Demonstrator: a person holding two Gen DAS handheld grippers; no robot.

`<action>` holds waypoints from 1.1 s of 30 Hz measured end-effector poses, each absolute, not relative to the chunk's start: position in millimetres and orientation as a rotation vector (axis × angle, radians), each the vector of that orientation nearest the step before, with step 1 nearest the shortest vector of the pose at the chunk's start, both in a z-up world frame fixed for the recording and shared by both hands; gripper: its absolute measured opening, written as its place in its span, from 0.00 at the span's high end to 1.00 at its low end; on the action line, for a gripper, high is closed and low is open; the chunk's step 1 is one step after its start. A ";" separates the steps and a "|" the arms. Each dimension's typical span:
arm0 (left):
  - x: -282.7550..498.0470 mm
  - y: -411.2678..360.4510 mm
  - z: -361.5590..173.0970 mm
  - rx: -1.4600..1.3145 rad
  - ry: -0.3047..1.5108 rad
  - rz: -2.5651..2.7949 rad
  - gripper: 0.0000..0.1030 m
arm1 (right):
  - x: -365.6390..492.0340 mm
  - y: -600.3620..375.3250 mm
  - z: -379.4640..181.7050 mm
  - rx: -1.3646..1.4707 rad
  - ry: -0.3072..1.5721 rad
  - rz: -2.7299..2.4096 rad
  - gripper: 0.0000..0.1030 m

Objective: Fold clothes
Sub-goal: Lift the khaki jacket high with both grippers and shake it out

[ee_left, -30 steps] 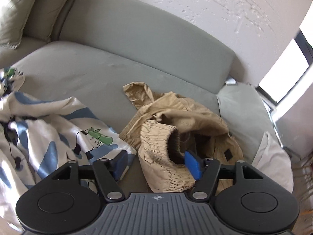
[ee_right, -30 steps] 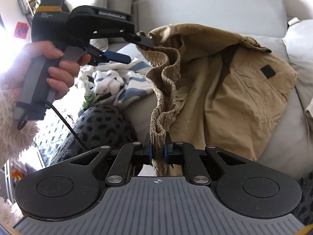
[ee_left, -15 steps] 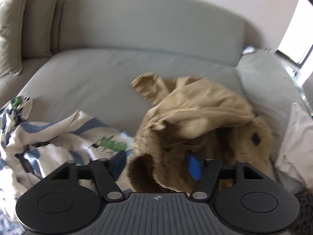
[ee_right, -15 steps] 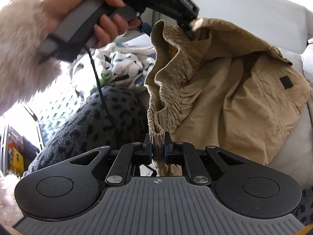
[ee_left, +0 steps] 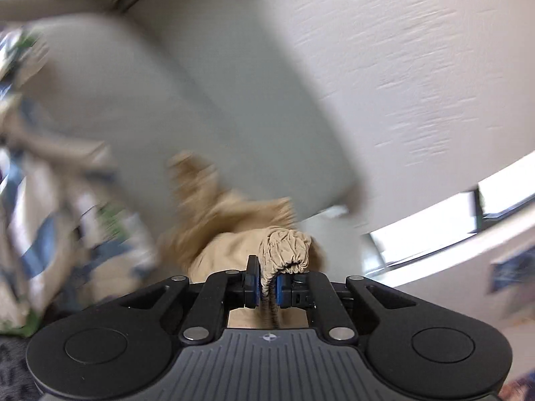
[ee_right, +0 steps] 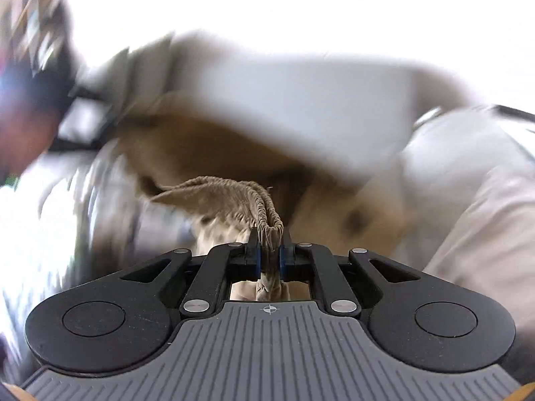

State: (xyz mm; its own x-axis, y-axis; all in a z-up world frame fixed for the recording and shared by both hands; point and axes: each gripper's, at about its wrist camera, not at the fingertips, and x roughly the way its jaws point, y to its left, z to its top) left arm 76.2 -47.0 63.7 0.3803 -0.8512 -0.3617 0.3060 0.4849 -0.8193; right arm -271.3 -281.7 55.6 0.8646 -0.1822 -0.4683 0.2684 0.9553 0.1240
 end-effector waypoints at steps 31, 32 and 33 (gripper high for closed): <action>17.0 -107.2 304.7 -0.546 0.041 -0.880 0.93 | -213.3 -310.0 377.2 0.049 -0.004 -0.442 0.92; 3.9 -99.9 313.6 -0.537 -0.071 -0.908 0.93 | -227.2 -292.2 387.5 -0.081 -0.141 -0.460 0.92; -5.9 -91.4 318.3 -0.543 -0.151 -0.918 0.93 | -226.8 -292.0 374.7 -0.100 -0.122 -0.449 0.92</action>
State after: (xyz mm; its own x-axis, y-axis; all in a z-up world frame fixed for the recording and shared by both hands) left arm -5.9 -91.4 318.3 0.6075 -0.7134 0.3493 0.7876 0.4843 -0.3809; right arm -226.8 -292.0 374.7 0.8938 -0.4262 0.1394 0.4382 0.8962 -0.0693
